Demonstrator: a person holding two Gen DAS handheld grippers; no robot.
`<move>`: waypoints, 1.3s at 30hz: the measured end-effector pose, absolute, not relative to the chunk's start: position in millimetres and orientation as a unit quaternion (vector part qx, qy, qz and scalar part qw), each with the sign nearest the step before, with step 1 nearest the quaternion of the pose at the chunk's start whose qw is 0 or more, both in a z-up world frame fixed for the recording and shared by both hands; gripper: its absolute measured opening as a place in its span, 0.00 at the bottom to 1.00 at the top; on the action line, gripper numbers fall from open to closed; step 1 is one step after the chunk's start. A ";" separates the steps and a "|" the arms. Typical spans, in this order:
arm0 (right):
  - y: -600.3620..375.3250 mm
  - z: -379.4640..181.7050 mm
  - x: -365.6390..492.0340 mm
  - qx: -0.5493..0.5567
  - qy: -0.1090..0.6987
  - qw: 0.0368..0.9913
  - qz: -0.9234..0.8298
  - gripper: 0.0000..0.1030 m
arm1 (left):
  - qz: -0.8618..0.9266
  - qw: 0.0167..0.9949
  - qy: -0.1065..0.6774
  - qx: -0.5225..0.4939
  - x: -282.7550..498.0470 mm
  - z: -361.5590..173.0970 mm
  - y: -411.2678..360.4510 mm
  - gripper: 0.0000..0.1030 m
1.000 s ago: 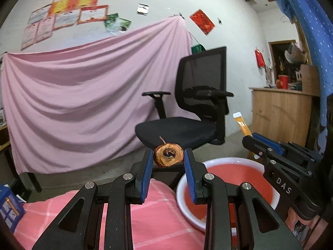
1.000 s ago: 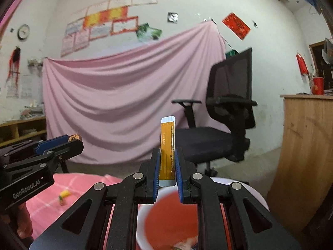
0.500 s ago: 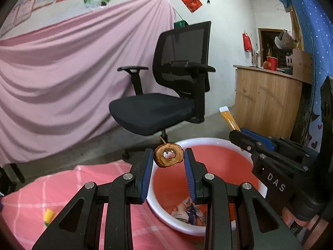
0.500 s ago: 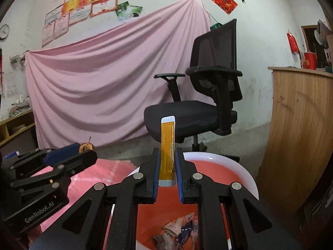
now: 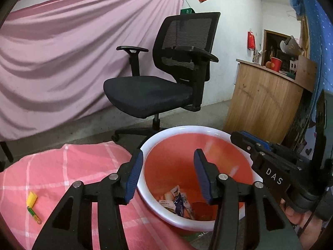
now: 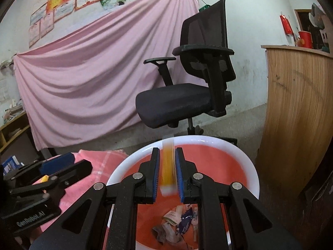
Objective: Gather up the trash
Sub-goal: 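Carry both items over the orange bucket and open both tools to drop them, then move both open tools back over the table toward the two batteries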
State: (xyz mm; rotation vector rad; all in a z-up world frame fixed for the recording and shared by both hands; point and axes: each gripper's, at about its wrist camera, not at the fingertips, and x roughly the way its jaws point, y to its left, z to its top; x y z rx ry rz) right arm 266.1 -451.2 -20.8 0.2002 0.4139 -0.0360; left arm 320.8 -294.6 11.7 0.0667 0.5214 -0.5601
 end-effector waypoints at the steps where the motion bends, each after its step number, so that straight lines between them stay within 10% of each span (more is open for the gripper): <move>1: -451.8 -21.4 266.5 0.100 0.206 0.973 -0.018 0.17 | -0.270 0.928 0.254 0.031 320.8 12.4 -293.3 0.43; 24: -417.1 9.6 257.6 0.095 0.117 0.989 0.009 0.66 | -0.154 0.969 0.191 -0.016 303.1 47.6 -203.7 0.54; 30: -390.4 24.8 250.0 0.090 0.070 0.993 0.034 0.82 | -0.105 0.981 0.164 -0.023 290.5 55.8 -167.8 0.66; 34: -371.1 32.3 246.9 0.085 0.042 0.994 0.052 0.95 | -0.081 0.986 0.141 -0.039 279.7 56.8 -143.1 0.95; 39: -344.4 38.3 245.8 0.068 0.020 0.994 0.078 1.00 | -0.055 0.988 0.129 -0.058 271.1 54.4 -111.4 0.98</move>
